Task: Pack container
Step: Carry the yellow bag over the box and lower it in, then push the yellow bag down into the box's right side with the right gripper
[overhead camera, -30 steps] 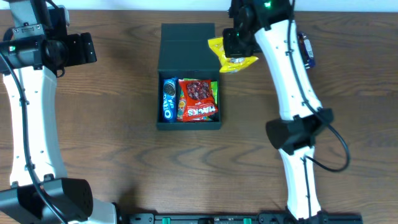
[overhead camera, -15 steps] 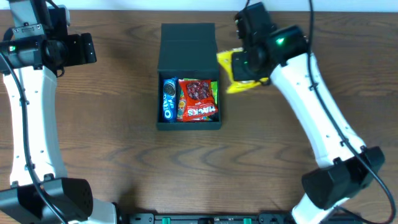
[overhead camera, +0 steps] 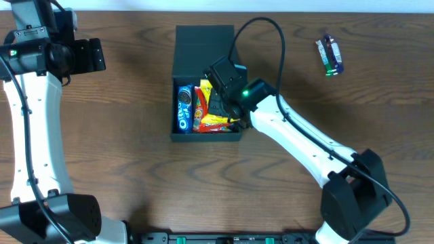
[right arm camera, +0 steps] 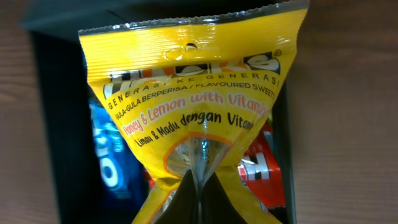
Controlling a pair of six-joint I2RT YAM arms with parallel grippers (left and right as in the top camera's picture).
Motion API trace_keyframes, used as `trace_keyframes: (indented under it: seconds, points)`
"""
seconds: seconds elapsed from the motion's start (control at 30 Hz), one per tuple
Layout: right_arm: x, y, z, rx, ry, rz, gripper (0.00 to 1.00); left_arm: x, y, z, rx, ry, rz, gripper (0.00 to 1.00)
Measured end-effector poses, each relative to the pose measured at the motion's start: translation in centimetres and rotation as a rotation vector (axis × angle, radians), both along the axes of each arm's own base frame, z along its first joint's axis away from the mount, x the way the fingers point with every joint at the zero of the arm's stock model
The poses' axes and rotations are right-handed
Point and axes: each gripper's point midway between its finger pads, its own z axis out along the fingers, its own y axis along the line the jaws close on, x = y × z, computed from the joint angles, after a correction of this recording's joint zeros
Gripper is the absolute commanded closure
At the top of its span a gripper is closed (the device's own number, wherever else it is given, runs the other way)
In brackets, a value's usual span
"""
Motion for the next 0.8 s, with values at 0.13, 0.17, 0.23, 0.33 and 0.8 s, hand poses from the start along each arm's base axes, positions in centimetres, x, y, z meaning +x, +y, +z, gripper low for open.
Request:
trace_keyframes:
  seconds: [0.13, 0.17, 0.23, 0.33, 0.8]
  points:
    - [-0.1, -0.2, -1.5, 0.011, 0.001, -0.033, 0.99, 0.0, 0.0, 0.0, 0.000, 0.000, 0.000, 0.05]
    - [-0.1, -0.2, -1.7, 0.012, 0.002, -0.037, 0.99, 0.0, 0.0, 0.0, 0.000, 0.000, 0.000, 0.05]
    - [0.1, 0.0, -2.3, 0.027, -0.014, -0.040, 0.99, 0.0, 0.0, 0.0, 0.000, 0.000, 0.000, 0.05]
    - [-0.2, -0.2, -3.8, 0.029, -0.014, -0.043, 0.99, 0.0, 0.0, 0.0, 0.000, 0.000, 0.000, 0.05]
    - [-0.3, 0.2, -4.6, 0.033, -0.060, 0.054, 0.38, 0.0, 0.0, 0.0, 0.000, 0.001, 0.000, 0.05]
